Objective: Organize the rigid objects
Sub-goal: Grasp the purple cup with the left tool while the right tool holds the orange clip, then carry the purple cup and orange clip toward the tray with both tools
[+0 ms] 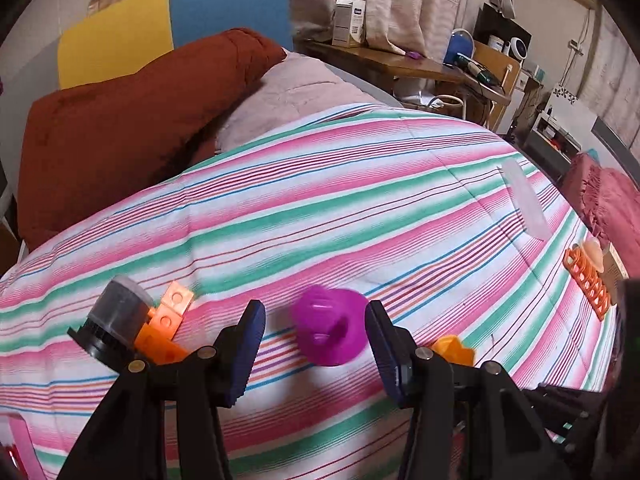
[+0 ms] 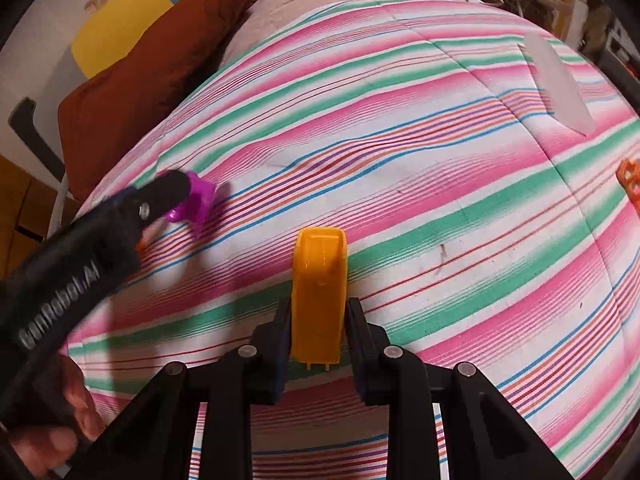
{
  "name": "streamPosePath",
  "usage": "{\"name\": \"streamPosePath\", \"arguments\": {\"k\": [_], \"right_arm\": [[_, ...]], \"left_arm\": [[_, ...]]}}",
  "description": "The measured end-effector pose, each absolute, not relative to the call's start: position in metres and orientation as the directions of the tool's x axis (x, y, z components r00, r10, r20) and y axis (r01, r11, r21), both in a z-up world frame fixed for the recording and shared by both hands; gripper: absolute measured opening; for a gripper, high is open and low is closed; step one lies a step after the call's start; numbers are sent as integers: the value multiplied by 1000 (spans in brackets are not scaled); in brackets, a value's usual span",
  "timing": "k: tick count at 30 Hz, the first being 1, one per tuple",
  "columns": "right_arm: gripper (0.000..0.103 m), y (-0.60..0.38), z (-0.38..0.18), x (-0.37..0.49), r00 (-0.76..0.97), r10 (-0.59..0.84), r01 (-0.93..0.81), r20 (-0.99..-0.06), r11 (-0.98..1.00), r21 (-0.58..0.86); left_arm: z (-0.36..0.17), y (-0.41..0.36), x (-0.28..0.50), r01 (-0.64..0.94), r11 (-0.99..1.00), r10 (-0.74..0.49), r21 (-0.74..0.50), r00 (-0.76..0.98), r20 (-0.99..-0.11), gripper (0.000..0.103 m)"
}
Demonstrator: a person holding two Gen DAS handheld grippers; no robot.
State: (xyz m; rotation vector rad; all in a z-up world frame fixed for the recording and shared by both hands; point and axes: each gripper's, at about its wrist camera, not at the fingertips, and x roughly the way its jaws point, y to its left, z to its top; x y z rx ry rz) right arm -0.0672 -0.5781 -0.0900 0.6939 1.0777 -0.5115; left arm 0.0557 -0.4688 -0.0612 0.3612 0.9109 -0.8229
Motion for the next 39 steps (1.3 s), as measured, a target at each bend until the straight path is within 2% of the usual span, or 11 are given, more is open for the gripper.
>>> {"name": "streamPosePath", "arguments": {"k": [5,11,21,22,24,34,39], "right_arm": [[26,-587,-90,-77,404,-44,708,-914,648,282],[26,-589,-89,-84,404,-50,716,-913,638,282],[26,-591,-88,-83,389,-78,730,-918,634,256],[26,-590,-88,-82,387,-80,730,-918,636,252],[26,-590,-88,-81,385,-83,728,-919,639,248],[26,-580,-89,-71,376,-106,717,-921,663,217],[26,-566,-90,-60,422,-51,669,-905,692,273]], "left_arm": [[-73,-461,65,727,679,-471,-108,318,-823,52],[-73,-467,55,761,632,-533,-144,292,-794,53],[-85,-494,42,786,612,-506,-90,301,-809,53],[-87,-494,43,784,613,-507,-95,299,-809,50],[-91,-494,45,784,613,-507,-98,296,-809,33],[-93,-457,48,754,649,-520,-105,337,-785,33],[-93,-425,34,766,636,-532,-93,348,-772,33]]}}
